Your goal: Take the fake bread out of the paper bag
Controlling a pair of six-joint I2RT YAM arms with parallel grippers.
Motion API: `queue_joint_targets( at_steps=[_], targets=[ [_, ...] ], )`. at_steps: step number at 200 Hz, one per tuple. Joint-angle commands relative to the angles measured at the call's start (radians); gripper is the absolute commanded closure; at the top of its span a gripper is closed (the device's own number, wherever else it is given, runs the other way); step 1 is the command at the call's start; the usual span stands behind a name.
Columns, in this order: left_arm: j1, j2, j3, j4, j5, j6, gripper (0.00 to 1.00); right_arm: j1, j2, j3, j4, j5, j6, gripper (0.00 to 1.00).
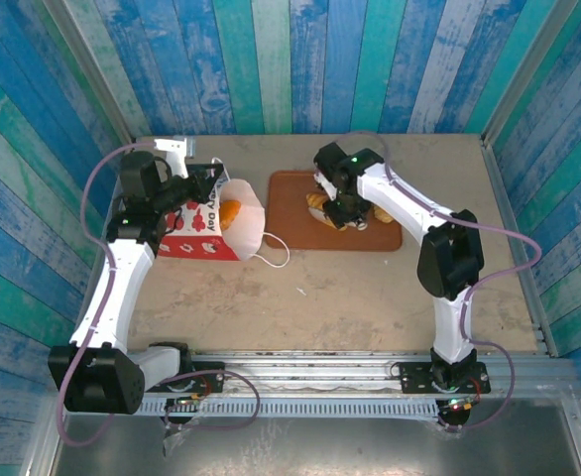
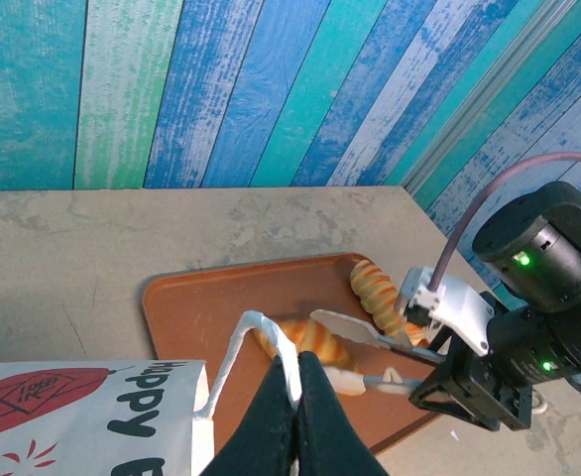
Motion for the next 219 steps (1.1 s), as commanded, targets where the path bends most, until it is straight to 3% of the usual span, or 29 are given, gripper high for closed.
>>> queue_joint_targets(
  at_steps=[1,61,96,219],
  targets=[
    [0.002,-0.017,-0.002,0.029,0.009,-0.006,1.00,-0.015,-0.048,-0.021,0.020,0.095,0.172,0.48],
    [0.002,-0.013,-0.003,0.034,0.017,-0.004,1.00,-0.032,-0.008,-0.024,0.012,0.070,0.431,0.46],
    [0.001,-0.003,-0.010,0.048,0.028,-0.020,1.00,-0.042,-0.002,-0.010,0.018,0.132,0.520,0.46],
    [0.002,0.009,-0.007,0.059,0.031,-0.027,1.00,-0.071,0.039,0.041,0.038,0.105,0.502,0.46]
  ],
)
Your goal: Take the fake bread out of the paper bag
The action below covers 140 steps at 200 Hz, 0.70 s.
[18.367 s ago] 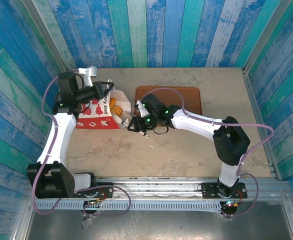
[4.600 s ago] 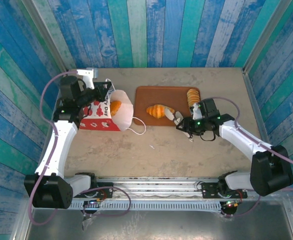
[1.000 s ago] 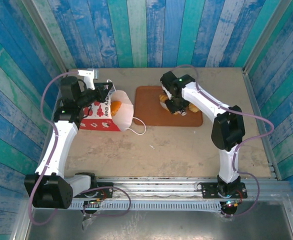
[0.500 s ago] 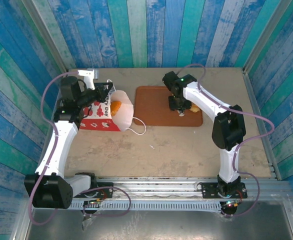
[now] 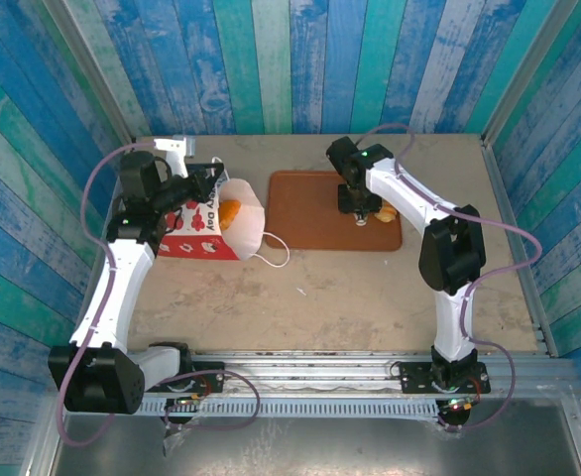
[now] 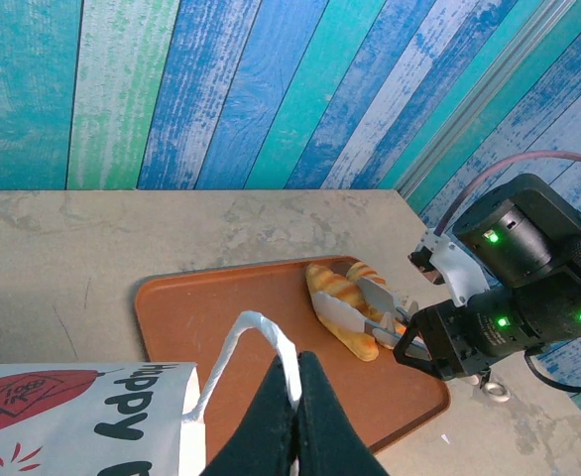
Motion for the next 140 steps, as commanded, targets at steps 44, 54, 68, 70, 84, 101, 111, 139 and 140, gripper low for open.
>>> queue_joint_targets(
  at_steps=[44,54,68,70,84,101,111,139,140],
  targets=[
    [0.002,0.008,-0.003,0.043,0.024,-0.006,1.00,-0.004,0.005,0.023,0.006,0.023,0.007,0.44],
    [0.002,0.007,-0.005,0.044,0.024,-0.005,1.00,-0.004,-0.002,0.021,0.007,0.021,0.002,0.43],
    [0.002,0.007,-0.004,0.044,0.023,-0.007,1.00,-0.004,-0.012,0.022,0.006,0.014,-0.008,0.42],
    [0.002,0.007,-0.004,0.044,0.023,-0.007,1.00,-0.004,-0.014,0.022,0.007,0.013,-0.011,0.42],
    [0.002,0.009,-0.002,0.046,0.025,-0.009,1.00,-0.003,-0.030,0.026,0.008,-0.002,-0.025,0.41],
    [0.003,0.010,0.001,0.046,0.025,-0.011,1.00,0.000,-0.060,0.025,0.008,-0.017,-0.042,0.41],
    [0.002,0.011,0.004,0.044,0.027,-0.011,1.00,0.000,-0.091,0.015,0.013,-0.013,-0.050,0.41],
    [0.002,0.009,0.004,0.043,0.025,-0.011,1.00,-0.007,-0.202,-0.067,0.065,0.021,-0.090,0.38],
    [0.002,0.009,0.004,0.043,0.025,-0.012,1.00,-0.008,-0.206,-0.071,0.067,0.020,-0.091,0.38]
  ],
)
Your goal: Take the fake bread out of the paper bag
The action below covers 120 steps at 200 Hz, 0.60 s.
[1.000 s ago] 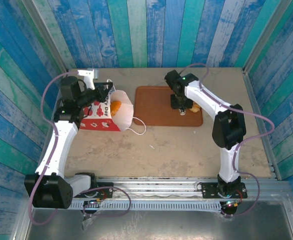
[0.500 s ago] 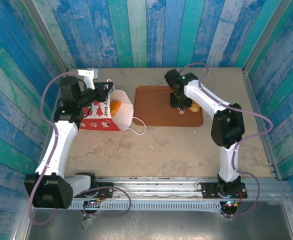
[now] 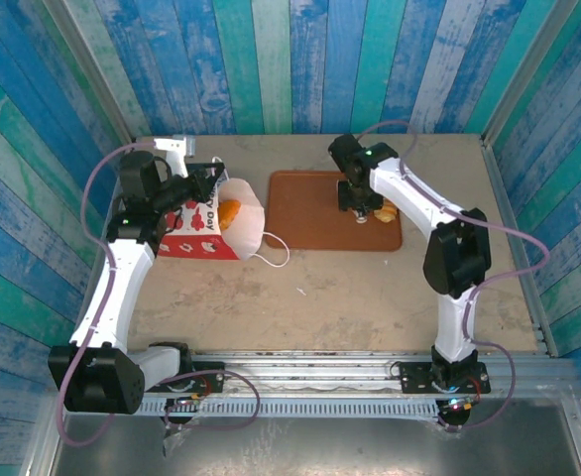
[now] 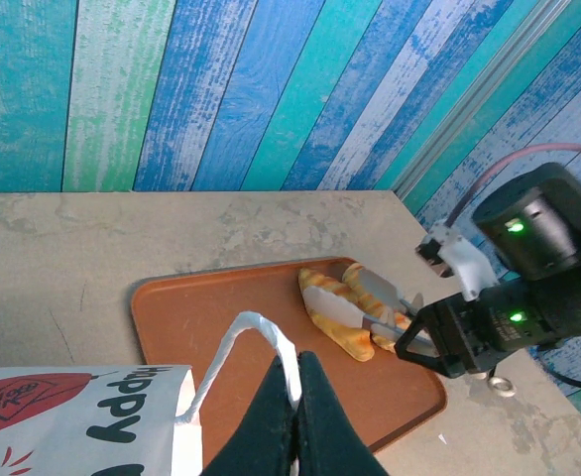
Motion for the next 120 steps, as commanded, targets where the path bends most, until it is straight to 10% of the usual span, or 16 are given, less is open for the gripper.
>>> queue_joint_targets(
  at_steps=[1,120],
  targets=[
    [0.002,0.009,0.005,0.037,0.018,-0.009,1.00,-0.008,-0.143,-0.053,0.043,0.035,-0.045,0.38],
    [0.001,0.016,0.010,0.038,0.020,-0.020,1.00,-0.356,-0.272,-0.398,0.291,-0.421,-0.225,0.42]
  ],
)
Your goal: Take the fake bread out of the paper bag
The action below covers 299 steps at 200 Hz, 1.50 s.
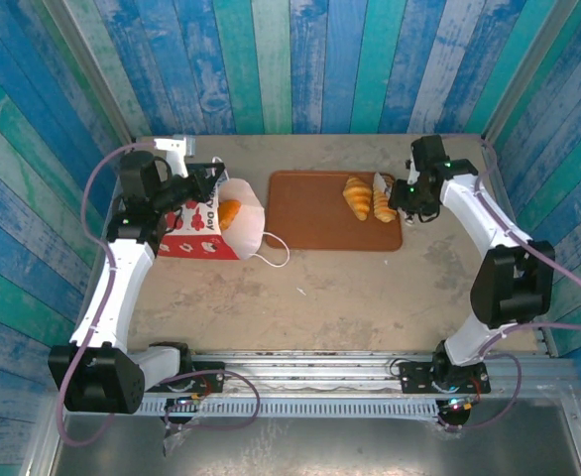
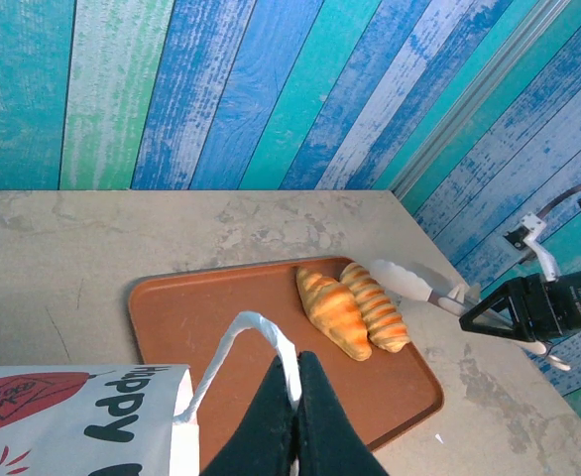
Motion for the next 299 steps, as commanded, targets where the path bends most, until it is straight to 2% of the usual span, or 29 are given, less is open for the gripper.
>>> queue_joint_targets(
  at_steps=[1,82,148,204,249,275,299],
  targets=[
    [0.002,0.016,0.010,0.037,0.017,-0.011,1.00,-0.008,0.032,0.004,0.038,-0.093,-0.051,0.42],
    [0.002,0.016,0.018,0.020,0.008,-0.007,1.00,-0.010,0.081,0.006,0.047,-0.143,-0.089,0.45],
    [0.002,0.014,0.022,0.013,0.006,-0.004,1.00,-0.011,0.047,-0.010,0.034,-0.014,-0.034,0.44],
    [0.003,-0.005,0.029,-0.034,0.002,0.035,1.00,-0.013,-0.009,-0.027,0.035,-0.052,-0.053,0.44],
    [0.002,-0.049,0.033,-0.096,-0.018,0.100,1.00,-0.012,-0.127,-0.093,0.082,-0.108,-0.073,0.45],
    [0.002,-0.072,0.038,-0.147,-0.015,0.146,1.00,-0.011,-0.267,-0.187,0.194,-0.157,-0.078,0.44],
    [0.002,-0.093,0.039,-0.194,-0.041,0.183,1.00,-0.009,-0.403,-0.302,0.340,-0.262,-0.093,0.44]
  ],
)
